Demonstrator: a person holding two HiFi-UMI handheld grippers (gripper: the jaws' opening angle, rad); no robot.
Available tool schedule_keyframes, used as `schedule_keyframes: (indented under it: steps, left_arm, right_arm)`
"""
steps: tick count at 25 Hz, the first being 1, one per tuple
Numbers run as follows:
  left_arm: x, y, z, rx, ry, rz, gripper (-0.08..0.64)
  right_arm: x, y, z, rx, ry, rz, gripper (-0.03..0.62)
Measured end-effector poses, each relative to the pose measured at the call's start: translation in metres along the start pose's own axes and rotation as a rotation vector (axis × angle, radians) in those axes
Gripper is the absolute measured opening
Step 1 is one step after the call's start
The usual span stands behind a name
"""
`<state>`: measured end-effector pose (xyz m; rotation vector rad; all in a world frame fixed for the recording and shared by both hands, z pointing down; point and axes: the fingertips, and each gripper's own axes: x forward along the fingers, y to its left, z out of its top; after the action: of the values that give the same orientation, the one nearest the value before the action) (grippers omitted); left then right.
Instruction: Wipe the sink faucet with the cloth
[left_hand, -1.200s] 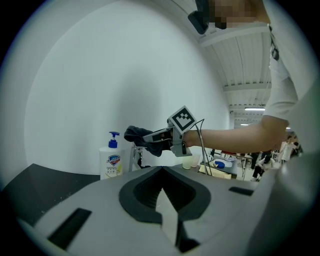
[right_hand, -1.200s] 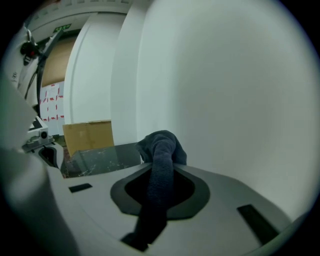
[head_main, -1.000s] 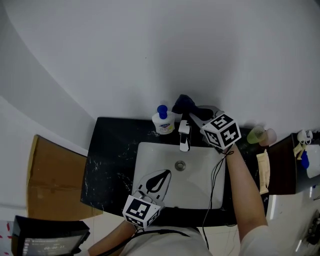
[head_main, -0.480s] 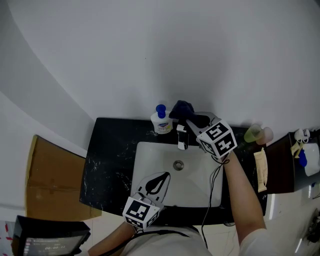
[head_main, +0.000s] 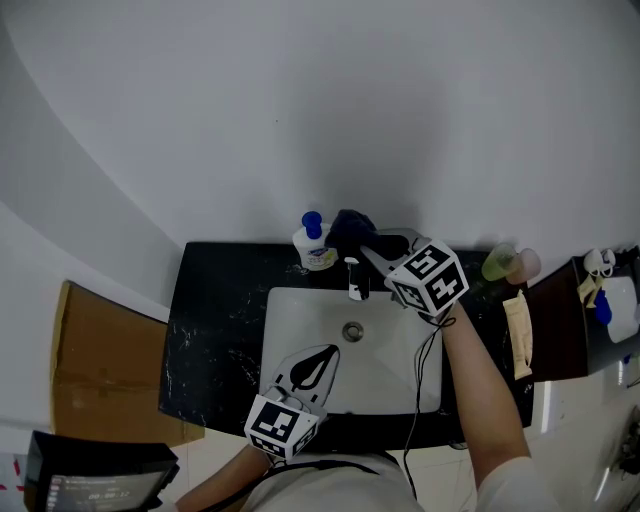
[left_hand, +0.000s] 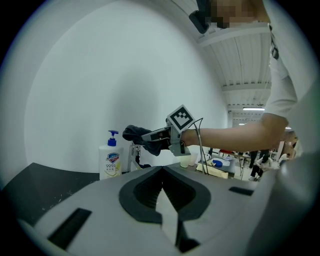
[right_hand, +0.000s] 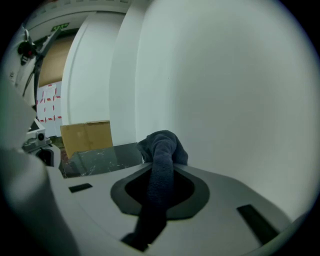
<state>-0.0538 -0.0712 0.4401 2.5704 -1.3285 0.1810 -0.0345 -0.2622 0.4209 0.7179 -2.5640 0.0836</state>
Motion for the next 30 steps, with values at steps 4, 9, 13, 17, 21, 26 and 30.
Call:
schedule_keyframes:
  steps: [4,9,13,17,21,26,30]
  left_arm:
    - [-0.005,0.005,0.001,0.012,-0.007,0.029,0.002]
    - [-0.013,0.019,-0.001,0.003,-0.008,0.072,0.002]
    - [-0.017,0.02,-0.005,0.003,-0.004,0.081,0.002]
    - [-0.015,0.014,-0.003,-0.004,0.004,0.068,0.002]
    - [-0.015,0.008,-0.004,-0.008,0.008,0.052,0.002]
    - [-0.011,-0.003,-0.006,-0.003,0.012,0.024,0.002]
    - [-0.011,-0.007,-0.005,-0.002,0.012,0.01,0.002]
  right_arm:
    - [0.007,-0.029,0.006,0.022,-0.012,-0.039,0.056]
    - [0.016,-0.055,0.007,0.059,-0.024,-0.08,0.057]
    - [0.019,-0.064,0.008,0.101,-0.035,-0.106,0.057]
    - [0.017,-0.058,0.006,0.108,-0.035,-0.103,0.055]
    - [0.001,-0.021,0.0,0.065,-0.054,-0.046,0.054]
    - [-0.018,0.032,-0.009,0.009,-0.092,0.041,0.054]
    - [-0.025,0.06,-0.027,-0.084,-0.062,0.042,0.055]
